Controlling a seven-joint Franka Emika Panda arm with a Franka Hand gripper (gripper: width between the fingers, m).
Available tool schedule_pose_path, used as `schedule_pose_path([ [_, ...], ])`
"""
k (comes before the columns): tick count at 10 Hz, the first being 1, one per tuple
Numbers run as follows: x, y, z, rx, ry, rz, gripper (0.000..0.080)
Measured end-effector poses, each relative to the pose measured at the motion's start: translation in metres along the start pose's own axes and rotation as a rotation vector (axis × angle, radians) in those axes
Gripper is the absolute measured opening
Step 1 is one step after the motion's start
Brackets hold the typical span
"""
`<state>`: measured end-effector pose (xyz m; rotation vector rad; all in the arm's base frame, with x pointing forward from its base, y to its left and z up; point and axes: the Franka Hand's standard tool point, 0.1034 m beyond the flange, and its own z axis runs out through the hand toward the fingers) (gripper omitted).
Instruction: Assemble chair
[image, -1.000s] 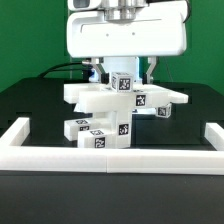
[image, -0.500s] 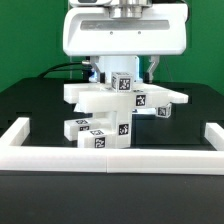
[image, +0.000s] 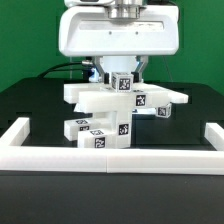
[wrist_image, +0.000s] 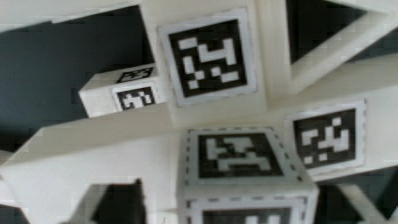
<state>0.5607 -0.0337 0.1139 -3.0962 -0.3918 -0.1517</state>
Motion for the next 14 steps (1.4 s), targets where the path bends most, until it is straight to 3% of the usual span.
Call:
schedule_pose_path([
  [1,0.0000,0.0001,0.0000,0.000,0.000,0.016,0.0285],
  [5,-0.0002,0.0003,0.0002,0.002,0.000,0.214,0.0286],
  [12,0.0000,0.0034,0.0007,0.031,0.018,0.833,0.0287],
  [14,0.0012,0.0010,0.0005,0.035,0.012,1.121,0.0287],
])
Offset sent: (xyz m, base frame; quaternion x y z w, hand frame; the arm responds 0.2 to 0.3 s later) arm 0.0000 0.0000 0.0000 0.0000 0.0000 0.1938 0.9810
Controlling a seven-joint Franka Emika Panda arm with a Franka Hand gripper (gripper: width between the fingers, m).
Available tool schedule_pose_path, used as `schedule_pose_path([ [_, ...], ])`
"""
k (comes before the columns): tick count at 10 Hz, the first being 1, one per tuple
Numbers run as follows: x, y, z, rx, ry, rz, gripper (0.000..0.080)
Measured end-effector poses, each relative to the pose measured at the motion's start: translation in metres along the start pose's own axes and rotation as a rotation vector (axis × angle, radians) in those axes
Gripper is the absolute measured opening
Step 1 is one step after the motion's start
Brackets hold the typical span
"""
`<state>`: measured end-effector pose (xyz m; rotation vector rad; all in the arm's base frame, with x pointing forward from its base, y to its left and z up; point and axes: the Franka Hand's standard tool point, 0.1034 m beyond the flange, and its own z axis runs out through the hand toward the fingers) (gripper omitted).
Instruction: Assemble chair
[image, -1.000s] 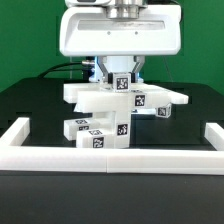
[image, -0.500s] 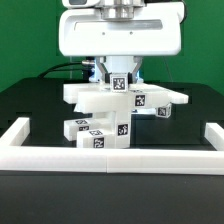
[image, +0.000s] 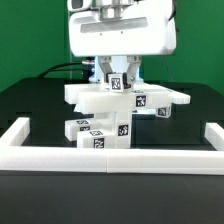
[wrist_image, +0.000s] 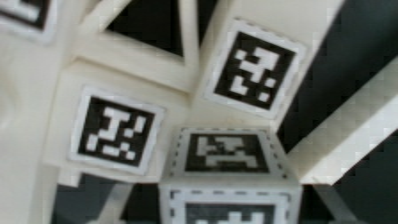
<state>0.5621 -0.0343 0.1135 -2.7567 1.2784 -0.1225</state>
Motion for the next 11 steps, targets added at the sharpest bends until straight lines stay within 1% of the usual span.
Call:
schedule_pose_path([
  [1,0.0001,0.0001,0.0000,0.000,0.000,0.012,0.0287],
  [4,-0.0016,-0.0019,0.0004,0.007,-0.004,0.247,0.0287],
  [6,-0.0029,-0.0030,0.0005,0.009,-0.007,0.349,0.0287],
  [8,-0.0037,-0.0037,0.0006,0.010,-0.008,0.382,0.0287],
  [9,-0.0038,-0.0038,0.0007,0.010,-0.008,0.357,0.0356],
  [10,-0.0043,-0.0041,0.0007,0.009,-0.009,0.325,0.0356],
  [11,-0.0068,-0.0077,-0.0005,0.000,-0.019,0.299,0.0545],
])
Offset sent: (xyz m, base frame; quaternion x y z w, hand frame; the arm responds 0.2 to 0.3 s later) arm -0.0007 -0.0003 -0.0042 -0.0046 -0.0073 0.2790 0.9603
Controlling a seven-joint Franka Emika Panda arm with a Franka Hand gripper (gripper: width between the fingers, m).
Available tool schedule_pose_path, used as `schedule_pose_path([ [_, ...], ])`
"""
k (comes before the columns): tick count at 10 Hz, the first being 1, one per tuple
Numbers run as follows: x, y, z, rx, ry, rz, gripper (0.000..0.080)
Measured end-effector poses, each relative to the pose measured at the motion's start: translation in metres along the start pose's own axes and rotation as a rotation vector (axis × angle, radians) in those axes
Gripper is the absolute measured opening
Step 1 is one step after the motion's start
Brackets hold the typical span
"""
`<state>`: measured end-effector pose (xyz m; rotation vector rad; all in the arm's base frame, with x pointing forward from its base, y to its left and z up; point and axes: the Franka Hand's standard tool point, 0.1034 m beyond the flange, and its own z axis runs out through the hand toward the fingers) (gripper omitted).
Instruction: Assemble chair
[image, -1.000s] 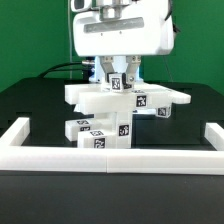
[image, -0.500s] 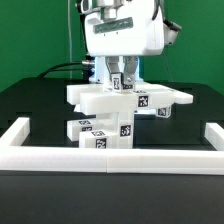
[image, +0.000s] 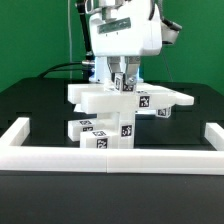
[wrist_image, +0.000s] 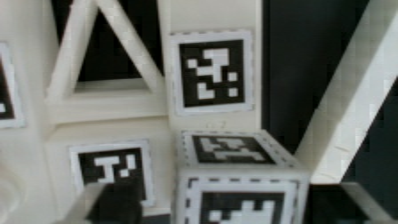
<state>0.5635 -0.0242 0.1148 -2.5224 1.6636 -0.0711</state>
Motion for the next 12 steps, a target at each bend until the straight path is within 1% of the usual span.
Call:
schedule_pose_path([
  [1,-0.0013,-0.0016,-0.0004,0.002,0.000,-0.118,0.0545],
  [2,-0.0023,-0.0019,-0.0002,0.002,0.000,-0.222,0.0626],
  [3,-0.0035,-0.0026,-0.0001,0.003,0.000,-0.312,0.0626],
  [4,-0.0040,-0.0028,0.0000,0.003,0.000,-0.408,0.0646],
  [7,-0.0035,-0.0040,-0.0005,-0.001,0.005,-0.659,0.0649],
  [8,-0.0036,-0.0052,-0.0012,-0.007,0.010,-0.708,0.0649],
  [10,-0.0027,-0.0068,-0.0022,-0.027,0.024,-0.926,0.0649],
  [12,-0.0048,-0.0088,-0.0020,-0.036,0.035,-1.078,0.0649],
])
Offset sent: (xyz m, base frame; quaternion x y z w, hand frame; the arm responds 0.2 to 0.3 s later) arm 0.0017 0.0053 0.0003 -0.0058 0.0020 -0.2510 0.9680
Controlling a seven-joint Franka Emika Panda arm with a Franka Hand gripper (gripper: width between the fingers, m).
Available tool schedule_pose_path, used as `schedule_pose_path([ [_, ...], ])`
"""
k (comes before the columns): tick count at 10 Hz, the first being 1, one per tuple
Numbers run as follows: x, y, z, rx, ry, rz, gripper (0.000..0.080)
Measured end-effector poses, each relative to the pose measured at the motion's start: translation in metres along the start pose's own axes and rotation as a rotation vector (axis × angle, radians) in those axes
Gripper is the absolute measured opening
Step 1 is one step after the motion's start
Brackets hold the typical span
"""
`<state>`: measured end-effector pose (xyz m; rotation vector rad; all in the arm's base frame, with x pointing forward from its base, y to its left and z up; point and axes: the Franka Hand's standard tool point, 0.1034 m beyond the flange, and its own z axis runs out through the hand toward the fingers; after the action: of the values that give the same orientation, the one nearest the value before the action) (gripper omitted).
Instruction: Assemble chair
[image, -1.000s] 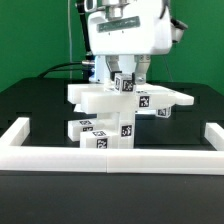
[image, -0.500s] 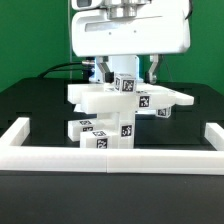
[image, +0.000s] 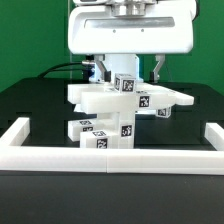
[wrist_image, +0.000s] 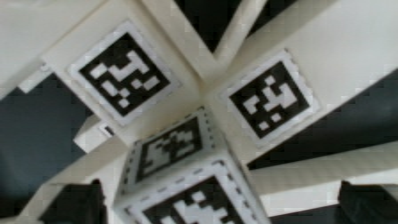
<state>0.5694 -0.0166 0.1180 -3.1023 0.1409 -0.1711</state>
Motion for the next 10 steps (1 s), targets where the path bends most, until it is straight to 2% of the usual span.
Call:
schedule_pose_path([
  [4,-0.0002,0.0067,0.0003,-0.005,-0.001,-0.273,0.0649],
  [6,-0.0001,0.0066,0.0003,-0.005,-0.001,-0.292,0.0390],
  [7,0.0000,0.0067,0.0001,-0.005,0.000,-0.291,0.0390],
  [8,0.0000,0.0067,0.0002,-0.005,0.000,-0.291,0.0285],
  [10,0.0000,0.0067,0.0002,-0.005,0.000,-0.274,0.0285],
])
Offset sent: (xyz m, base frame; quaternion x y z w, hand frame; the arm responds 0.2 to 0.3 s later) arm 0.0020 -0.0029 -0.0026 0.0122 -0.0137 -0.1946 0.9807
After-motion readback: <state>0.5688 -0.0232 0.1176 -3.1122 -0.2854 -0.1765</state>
